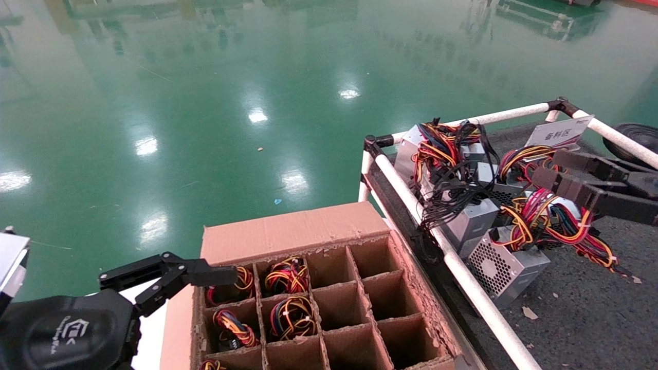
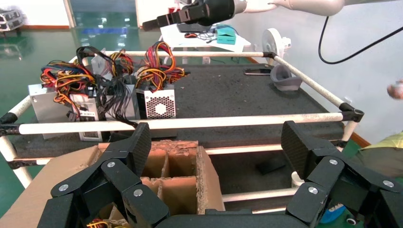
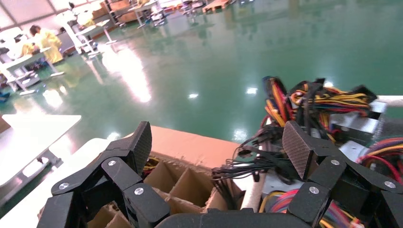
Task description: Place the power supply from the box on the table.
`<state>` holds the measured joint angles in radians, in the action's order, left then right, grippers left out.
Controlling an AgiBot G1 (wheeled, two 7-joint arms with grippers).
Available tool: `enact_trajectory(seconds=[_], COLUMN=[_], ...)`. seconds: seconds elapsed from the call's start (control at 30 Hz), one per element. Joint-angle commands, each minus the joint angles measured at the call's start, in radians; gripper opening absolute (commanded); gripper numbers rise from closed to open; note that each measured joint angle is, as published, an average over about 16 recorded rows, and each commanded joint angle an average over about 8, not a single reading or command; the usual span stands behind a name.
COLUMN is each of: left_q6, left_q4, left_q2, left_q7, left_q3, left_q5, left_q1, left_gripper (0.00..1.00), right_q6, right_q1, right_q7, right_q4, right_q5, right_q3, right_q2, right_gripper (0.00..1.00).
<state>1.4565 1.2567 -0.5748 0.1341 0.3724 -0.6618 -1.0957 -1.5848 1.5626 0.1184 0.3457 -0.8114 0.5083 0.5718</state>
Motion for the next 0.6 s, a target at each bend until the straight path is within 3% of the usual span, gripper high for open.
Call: enact_trajectory(seconds=[0.03, 0.6], left_q6=[0.0, 0.0], left_q4=[0.0, 0.0], left_q2=[0.0, 0.0], left_q7=[0.0, 0.0], left_q3=[0.0, 0.0], left_q5=[0.0, 0.0], left_q1=[0.0, 0.0], left_gripper=[1.0, 1.0], right_q6=[0.002, 0.029], right_q1=[-0.013, -0.162], right_q7=[0.004, 0.025], right_q4=[0.026, 0.313], right_q5=[0.004, 0.028], right_q3=[-0.006, -0.076], right_q2=[0.004, 0.015], right_gripper=[1.0, 1.0])
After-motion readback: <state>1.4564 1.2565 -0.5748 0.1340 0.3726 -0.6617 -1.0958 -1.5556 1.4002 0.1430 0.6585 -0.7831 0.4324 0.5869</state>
